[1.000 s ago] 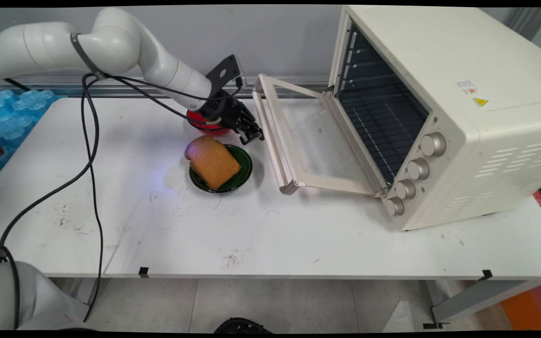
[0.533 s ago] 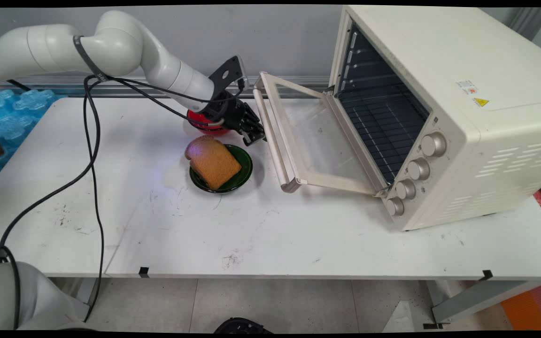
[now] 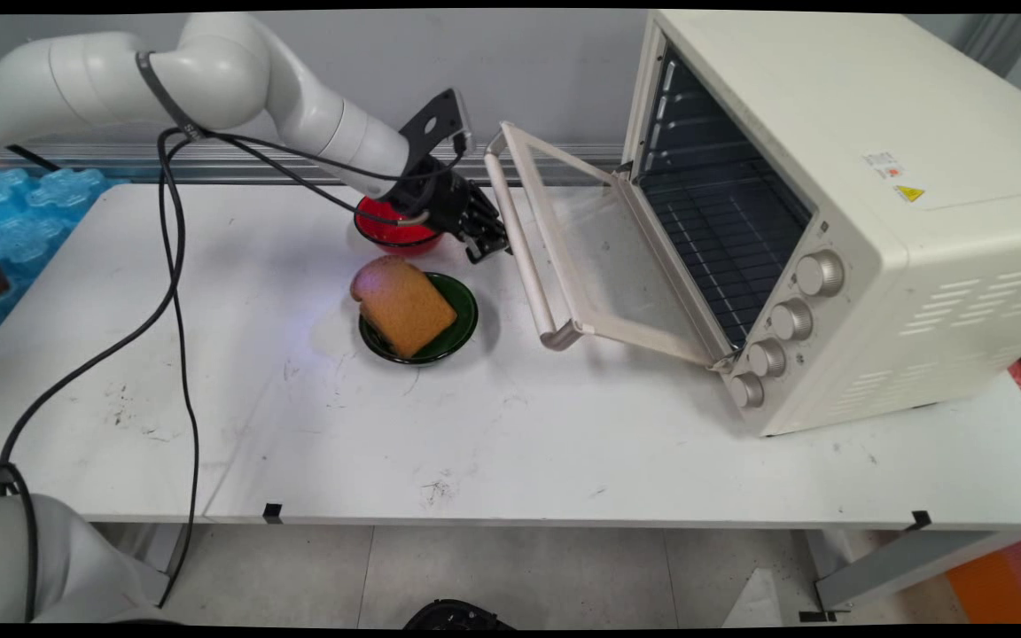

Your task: Close the oven

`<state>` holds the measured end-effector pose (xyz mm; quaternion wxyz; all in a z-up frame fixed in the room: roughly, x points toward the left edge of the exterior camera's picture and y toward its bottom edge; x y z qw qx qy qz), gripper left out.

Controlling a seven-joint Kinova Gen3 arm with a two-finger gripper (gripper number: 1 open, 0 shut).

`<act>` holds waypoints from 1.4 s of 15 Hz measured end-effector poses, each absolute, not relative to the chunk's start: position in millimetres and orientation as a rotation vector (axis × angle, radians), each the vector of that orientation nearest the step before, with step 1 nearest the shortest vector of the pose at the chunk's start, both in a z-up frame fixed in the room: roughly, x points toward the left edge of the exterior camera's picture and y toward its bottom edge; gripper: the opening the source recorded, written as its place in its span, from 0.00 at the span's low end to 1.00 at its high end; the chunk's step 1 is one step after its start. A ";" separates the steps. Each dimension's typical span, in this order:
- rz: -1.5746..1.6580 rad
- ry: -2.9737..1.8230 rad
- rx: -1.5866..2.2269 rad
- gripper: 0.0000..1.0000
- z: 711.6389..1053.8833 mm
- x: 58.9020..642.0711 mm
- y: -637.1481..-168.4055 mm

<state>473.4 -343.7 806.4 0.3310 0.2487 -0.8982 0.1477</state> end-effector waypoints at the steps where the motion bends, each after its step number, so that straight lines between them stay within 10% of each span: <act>1: 0.387 -2.346 0.646 0.00 809.1 471.6 -345.5; 21: 0.414 -2.323 0.542 0.00 869.7 425.3 -406.4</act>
